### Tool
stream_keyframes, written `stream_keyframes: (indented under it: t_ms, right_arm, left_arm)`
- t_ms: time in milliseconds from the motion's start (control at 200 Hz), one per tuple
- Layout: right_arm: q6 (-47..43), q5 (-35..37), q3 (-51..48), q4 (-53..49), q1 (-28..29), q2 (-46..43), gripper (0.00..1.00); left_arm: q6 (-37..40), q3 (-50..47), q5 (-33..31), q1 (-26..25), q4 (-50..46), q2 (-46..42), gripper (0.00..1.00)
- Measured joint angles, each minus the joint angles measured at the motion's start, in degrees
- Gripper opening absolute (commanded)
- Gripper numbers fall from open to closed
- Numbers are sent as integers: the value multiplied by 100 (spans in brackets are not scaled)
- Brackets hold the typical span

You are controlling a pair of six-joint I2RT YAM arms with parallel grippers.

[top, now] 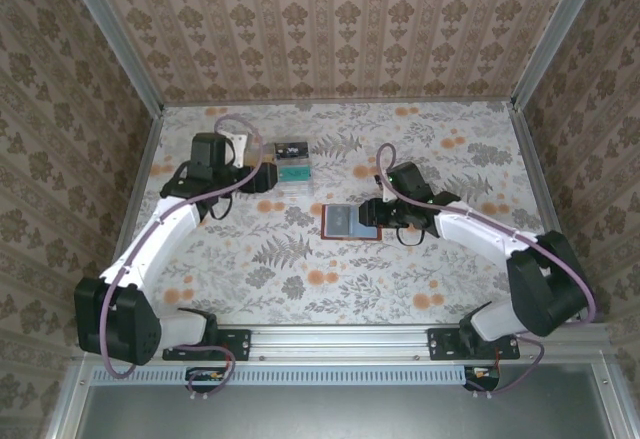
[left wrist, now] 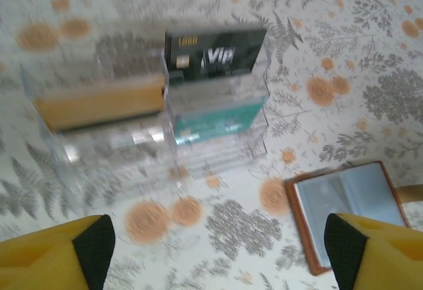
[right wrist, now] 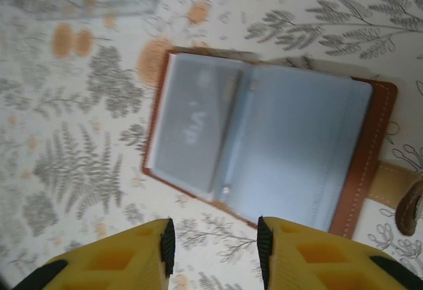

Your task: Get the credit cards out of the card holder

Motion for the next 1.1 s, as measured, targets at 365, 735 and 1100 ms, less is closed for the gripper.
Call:
stream_keyframes:
  t_ms: [365,735,1100]
  right_arm:
    - [31,739,114,-131,22,761,15]
    - [31,1043,234,-192,22,1174,11]
    - [31,1040,245,-177,22,1222,11]
  left_arm:
    - [-1967,-356,-66,-1215,555,826,42]
    - [-2603,-9,289,-2011,1062,2450,29]
    - [-2621,284,570,-2155,1209,3126,27]
